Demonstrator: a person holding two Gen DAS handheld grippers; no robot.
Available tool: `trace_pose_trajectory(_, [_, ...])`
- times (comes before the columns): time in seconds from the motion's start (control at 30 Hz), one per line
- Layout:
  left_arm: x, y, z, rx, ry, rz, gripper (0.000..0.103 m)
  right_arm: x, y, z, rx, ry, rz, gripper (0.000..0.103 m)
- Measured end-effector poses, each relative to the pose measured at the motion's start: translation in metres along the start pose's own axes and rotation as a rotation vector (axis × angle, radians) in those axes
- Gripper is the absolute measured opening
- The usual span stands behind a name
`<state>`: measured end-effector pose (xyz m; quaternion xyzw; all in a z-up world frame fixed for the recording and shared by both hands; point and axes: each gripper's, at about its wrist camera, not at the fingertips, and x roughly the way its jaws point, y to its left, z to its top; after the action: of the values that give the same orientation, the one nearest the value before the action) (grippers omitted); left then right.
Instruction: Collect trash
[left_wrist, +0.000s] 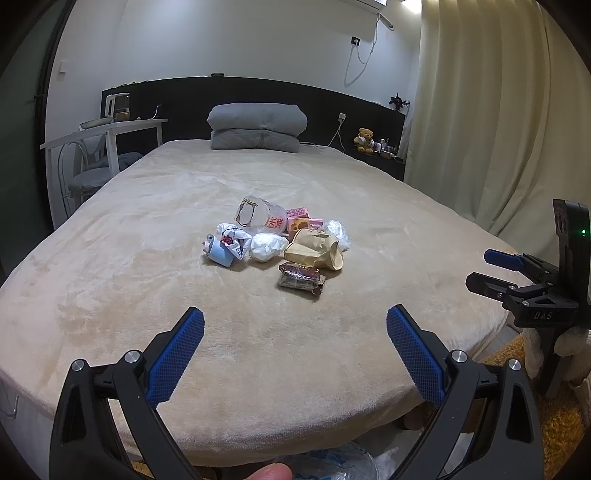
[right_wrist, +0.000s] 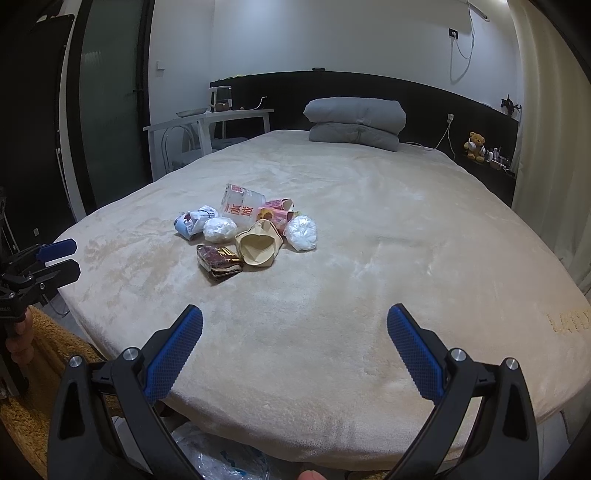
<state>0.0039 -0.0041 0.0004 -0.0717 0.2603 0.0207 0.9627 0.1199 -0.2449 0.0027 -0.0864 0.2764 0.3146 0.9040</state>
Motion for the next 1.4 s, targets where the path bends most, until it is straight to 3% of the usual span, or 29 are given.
trace_pose_trajectory(1.4, [0.0013,-0.0038,-0.0002,0.014,0.006,-0.012,0.097,0.0053,0.0036,0.0002,-0.016,0.021,-0.011,0.099])
